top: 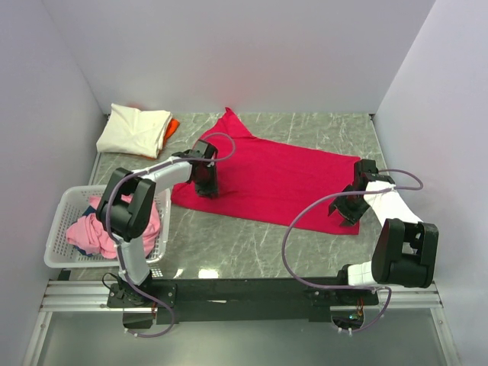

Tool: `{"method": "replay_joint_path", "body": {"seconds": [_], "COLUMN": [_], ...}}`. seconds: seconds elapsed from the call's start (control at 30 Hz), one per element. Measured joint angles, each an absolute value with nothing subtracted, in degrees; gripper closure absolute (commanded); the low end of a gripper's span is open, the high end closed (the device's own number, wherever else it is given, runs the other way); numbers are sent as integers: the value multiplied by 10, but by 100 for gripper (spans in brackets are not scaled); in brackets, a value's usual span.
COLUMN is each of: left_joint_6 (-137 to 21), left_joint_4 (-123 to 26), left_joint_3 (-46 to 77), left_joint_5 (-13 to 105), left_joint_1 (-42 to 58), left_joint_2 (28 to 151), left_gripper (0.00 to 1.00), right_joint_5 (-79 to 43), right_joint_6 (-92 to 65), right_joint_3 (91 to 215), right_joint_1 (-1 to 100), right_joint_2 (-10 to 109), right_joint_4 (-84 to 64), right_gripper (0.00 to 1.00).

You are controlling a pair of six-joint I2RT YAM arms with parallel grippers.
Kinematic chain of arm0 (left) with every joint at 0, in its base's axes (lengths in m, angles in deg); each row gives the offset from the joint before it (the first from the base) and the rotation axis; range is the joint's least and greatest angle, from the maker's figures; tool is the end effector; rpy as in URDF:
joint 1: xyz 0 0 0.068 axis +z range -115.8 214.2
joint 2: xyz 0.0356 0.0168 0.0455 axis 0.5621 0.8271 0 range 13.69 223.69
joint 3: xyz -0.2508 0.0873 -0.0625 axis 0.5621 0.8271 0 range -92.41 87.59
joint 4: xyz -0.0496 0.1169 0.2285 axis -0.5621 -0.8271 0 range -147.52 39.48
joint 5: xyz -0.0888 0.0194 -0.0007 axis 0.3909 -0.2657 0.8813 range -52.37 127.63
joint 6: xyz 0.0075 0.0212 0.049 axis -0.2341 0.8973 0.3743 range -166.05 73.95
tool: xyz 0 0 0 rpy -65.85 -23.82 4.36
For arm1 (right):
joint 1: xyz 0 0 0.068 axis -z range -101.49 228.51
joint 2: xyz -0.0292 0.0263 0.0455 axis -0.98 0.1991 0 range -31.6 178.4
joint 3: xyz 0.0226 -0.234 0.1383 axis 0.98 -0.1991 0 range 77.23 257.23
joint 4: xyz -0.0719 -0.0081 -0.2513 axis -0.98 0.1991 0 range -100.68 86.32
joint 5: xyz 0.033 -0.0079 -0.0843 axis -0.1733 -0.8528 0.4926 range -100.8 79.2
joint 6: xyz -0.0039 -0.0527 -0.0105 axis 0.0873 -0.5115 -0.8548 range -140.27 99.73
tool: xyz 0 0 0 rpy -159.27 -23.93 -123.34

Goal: Fold and stack the t-shirts
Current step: Fold the tshirt

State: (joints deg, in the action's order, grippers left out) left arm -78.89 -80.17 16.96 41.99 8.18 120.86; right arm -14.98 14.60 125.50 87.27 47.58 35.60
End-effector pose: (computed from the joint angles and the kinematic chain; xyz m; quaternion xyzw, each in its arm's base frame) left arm 0.3355 -0.1667 0.1679 -0.0503 0.9765 -0.1337 0.1612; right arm 0.2335 -0.0333 0.1917 0.3652 0.9235 0.0605 0.1004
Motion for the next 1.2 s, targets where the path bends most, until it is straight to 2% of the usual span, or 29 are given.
{"method": "replay_joint_path", "body": {"seconds": [0.13, 0.23, 0.8, 1.2], "left_joint_6": [-794, -793, -738, -701], "left_joint_4": [-804, -808, -867, -903], "left_joint_3": [163, 149, -26, -98], "left_joint_5": [412, 403, 357, 347], "left_joint_1": [78, 71, 51, 38], "left_joint_2": [1213, 1219, 1336, 1380], "left_gripper": [91, 100, 100, 100], "right_joint_5": [-150, -150, -150, -152], "right_joint_6": [144, 143, 135, 135], "right_joint_3": [1255, 1255, 1277, 1282], "right_joint_1": [873, 873, 873, 873], "right_joint_2": [476, 476, 511, 528], "right_joint_4": [356, 356, 357, 356], "right_gripper": [44, 44, 45, 45]}}
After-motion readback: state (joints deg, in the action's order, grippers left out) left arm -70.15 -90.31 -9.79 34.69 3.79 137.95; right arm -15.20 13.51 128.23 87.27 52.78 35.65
